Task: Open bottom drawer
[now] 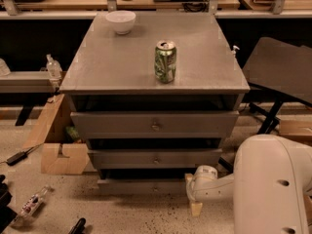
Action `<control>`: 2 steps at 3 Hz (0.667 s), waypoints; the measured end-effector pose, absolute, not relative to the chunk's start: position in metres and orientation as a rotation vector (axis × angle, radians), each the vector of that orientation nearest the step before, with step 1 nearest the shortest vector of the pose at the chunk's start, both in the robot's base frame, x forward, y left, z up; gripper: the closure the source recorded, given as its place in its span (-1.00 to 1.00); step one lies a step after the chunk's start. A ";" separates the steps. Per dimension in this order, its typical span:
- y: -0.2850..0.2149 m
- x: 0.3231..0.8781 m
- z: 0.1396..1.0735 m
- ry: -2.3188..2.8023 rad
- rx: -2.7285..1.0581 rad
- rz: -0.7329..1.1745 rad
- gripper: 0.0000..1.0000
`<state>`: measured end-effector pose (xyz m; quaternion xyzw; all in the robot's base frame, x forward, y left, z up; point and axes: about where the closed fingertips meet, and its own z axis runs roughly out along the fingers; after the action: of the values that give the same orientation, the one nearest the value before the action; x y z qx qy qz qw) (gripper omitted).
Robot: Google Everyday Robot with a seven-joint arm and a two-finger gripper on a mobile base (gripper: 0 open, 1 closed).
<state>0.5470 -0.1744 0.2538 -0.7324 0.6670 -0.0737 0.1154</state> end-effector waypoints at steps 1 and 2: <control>-0.171 0.560 0.230 1.970 -2.154 -0.206 -1.00; -0.170 0.576 0.215 2.002 -2.158 -0.213 -1.00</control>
Offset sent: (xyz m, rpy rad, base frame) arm 0.0578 0.0019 -0.0546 -0.0502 0.0476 -0.0424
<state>0.5757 -0.1701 0.2147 -0.7279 0.6753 -0.0720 0.0947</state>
